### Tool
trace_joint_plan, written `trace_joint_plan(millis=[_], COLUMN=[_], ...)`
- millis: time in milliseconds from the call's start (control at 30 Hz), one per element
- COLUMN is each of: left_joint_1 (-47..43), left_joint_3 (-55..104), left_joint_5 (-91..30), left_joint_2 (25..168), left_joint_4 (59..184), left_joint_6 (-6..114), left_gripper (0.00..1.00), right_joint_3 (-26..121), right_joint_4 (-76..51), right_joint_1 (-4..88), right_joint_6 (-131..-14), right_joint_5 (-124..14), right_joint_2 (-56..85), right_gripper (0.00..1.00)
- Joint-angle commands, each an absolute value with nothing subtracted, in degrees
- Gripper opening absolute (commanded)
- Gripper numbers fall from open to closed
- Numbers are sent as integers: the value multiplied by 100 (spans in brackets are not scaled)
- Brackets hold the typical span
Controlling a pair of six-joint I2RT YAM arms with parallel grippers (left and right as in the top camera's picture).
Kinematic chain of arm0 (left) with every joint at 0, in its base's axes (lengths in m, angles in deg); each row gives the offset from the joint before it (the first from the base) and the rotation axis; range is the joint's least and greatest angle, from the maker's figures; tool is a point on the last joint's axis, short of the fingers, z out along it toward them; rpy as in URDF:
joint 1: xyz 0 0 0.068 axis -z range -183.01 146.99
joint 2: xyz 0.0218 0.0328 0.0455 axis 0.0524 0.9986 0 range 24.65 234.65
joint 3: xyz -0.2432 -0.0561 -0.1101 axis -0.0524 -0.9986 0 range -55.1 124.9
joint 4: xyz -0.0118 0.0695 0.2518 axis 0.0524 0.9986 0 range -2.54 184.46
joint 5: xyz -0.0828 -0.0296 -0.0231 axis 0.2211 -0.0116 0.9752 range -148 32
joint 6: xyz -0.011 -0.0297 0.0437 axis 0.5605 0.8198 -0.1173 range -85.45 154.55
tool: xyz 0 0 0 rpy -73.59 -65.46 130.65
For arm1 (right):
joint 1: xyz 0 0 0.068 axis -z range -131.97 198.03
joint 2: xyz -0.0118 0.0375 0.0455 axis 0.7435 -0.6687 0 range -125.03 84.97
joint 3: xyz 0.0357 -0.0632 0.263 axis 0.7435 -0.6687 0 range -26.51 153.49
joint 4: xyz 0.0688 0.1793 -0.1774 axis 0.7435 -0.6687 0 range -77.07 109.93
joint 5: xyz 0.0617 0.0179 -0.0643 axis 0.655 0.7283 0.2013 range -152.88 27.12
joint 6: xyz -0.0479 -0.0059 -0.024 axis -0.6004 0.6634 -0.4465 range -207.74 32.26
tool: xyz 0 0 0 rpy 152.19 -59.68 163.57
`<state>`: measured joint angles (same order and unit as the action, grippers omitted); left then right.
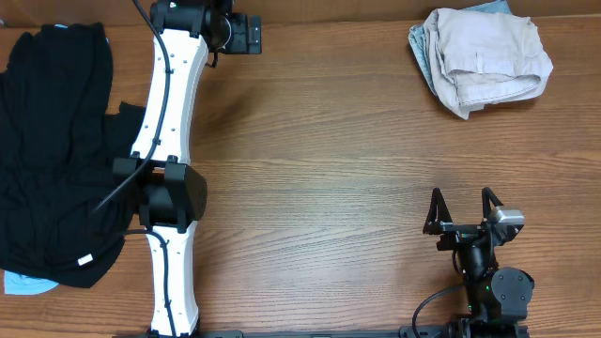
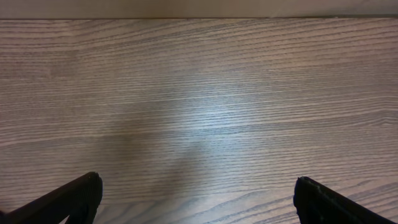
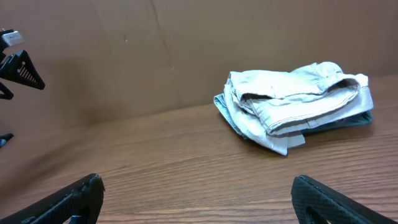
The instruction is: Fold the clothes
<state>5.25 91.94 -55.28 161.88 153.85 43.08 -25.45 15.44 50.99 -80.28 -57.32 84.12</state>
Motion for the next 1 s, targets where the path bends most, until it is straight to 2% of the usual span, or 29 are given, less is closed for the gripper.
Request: trace_joint_plan(millis=[0, 600, 800, 967], left_joint_1=[564, 645, 682, 584], left_joint_3=[9225, 9225, 9026, 7411], left_joint_5=[-5565, -5565, -5565, -5863], left_joint_2=[16031, 15714, 14783, 13192], left_joint_4=[15378, 15391, 15464, 15123], left_joint_6=[4225, 4225, 4225, 4182], left_gripper=[100, 100, 100, 100], right_joint_3=[-2606, -2606, -2606, -2606], right_joint_4=[1573, 1573, 1573, 1573], right_joint_1=[5071, 5071, 5071, 5071], right_joint_6=[-8030, -8028, -8028, -8030], right_joint_5=[-5782, -5782, -5782, -5782], right_joint_2=[8480, 8480, 8480, 8480], right_gripper=[100, 100, 100, 100])
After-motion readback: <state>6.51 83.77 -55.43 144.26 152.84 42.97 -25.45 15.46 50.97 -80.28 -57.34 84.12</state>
